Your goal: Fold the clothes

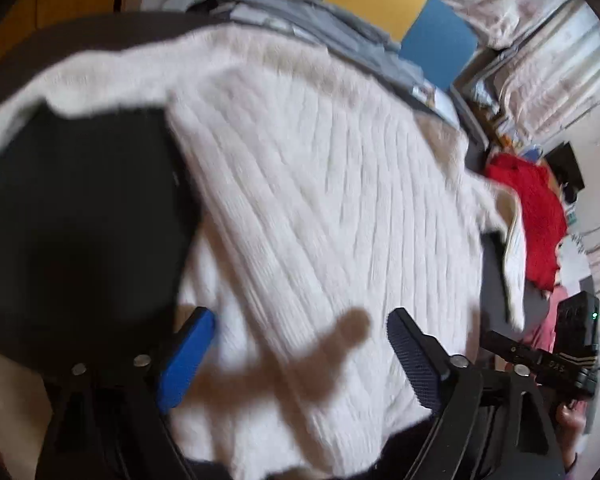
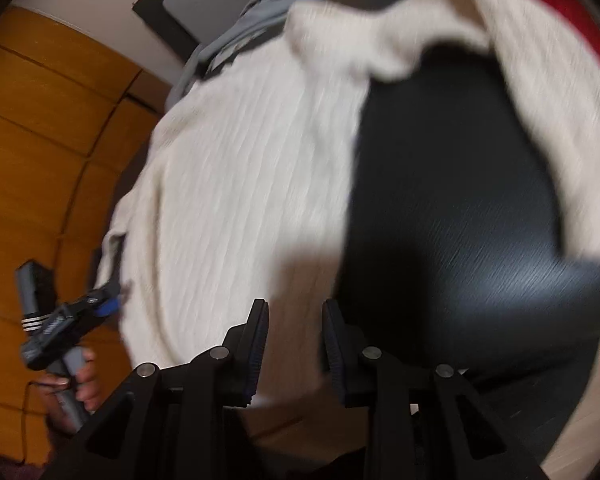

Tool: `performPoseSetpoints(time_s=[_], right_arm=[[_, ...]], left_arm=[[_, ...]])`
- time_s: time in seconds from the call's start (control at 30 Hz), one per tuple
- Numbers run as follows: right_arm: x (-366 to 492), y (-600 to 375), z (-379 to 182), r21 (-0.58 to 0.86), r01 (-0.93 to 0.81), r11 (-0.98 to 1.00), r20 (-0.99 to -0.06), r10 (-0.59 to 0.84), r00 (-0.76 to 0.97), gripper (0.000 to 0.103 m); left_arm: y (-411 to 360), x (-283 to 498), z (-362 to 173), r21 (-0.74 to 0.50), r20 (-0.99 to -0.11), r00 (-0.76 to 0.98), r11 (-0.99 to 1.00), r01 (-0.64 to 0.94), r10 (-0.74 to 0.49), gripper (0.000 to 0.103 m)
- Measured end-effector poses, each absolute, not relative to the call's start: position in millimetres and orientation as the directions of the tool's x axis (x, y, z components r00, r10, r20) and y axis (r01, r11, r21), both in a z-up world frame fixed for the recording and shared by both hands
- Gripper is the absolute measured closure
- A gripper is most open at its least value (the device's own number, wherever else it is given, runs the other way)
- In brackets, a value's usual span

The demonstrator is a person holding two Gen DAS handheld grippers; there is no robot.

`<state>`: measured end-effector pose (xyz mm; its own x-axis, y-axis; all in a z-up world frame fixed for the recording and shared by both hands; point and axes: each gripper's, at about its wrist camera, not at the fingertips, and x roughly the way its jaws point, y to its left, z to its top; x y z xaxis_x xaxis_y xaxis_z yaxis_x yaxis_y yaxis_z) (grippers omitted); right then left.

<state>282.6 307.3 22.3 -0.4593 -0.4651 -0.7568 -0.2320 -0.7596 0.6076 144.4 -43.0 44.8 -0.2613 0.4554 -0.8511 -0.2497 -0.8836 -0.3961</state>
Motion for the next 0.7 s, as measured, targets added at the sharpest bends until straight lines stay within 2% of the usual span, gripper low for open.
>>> performPoseSetpoints(time_s=[0.07,0.13,0.17,0.27,0.3,0.33,0.37,0.4,0.43,0.53,0.6,0.7], right_arm=[[287.1,300.0,13.0,0.647,-0.216,-0.731,-0.731,-0.515,-0.447,0.075],[285.4,288.0,8.7,0.648,-0.191,-0.737,-0.723,-0.517,-0.458,0.072],[284.4,282.7,9.7,0.642,-0.172,-0.747,-0.719,-0.511,-0.471,0.068],[278.9,264.4,10.8,0.615,-0.1,-0.782,-0.72,-0.506,-0.475,0.068],[274.5,256.0,10.9,0.59,-0.091,-0.802,-0.735,-0.486,-0.473,0.07],[272.1,249.8,12.6,0.552,-0.082,-0.83,-0.753,-0.454,-0.476,0.074],[270.3,245.3,14.5,0.514,-0.076,-0.854,-0.77,-0.421,-0.479,0.087],[268.6,242.2,17.1,0.485,-0.066,-0.872,-0.781,-0.399,-0.48,0.09],[267.0,239.7,19.7,0.461,-0.058,-0.885,-0.789,-0.379,-0.483,0.091],[262.0,249.9,30.9,0.479,-0.068,-0.875,-0.775,-0.385,-0.502,0.093],[262.4,268.8,46.2,0.501,-0.089,-0.861,-0.749,-0.38,-0.542,0.094],[263.1,300.2,75.1,0.493,-0.13,-0.86,-0.721,-0.32,-0.615,0.101]], left_arm=[[-35.3,146.0,40.0,-0.37,-0.867,-0.247,-0.892,-0.26,0.432,0.009],[-33.1,144.8,37.2,-0.346,-0.865,-0.278,-0.899,-0.269,0.416,0.002],[-29.3,145.4,37.0,-0.342,-0.862,-0.293,-0.901,-0.268,0.414,0.0],[-20.7,148.3,36.5,-0.305,-0.852,-0.341,-0.905,-0.296,0.398,0.0],[-22.1,147.8,36.4,-0.284,-0.852,-0.354,-0.909,-0.306,0.386,0.008],[-23.4,147.2,36.3,-0.263,-0.852,-0.367,-0.912,-0.315,0.373,0.027],[-25.3,146.3,36.4,-0.246,-0.852,-0.378,-0.914,-0.323,0.363,0.036],[-32.6,141.4,37.9,-0.265,-0.85,-0.37,-0.911,-0.317,0.376,0.051],[-39.9,136.4,39.4,-0.283,-0.847,-0.362,-0.907,-0.311,0.389,0.061],[-67.7,124.0,44.8,-0.374,-0.831,-0.337,-0.893,-0.25,0.443,0.077],[-91.9,119.3,52.3,-0.421,-0.812,-0.358,-0.887,-0.187,0.461,0.079],[-127.5,120.1,61.1,-0.392,-0.817,-0.406,-0.91,-0.132,0.41,0.079]])
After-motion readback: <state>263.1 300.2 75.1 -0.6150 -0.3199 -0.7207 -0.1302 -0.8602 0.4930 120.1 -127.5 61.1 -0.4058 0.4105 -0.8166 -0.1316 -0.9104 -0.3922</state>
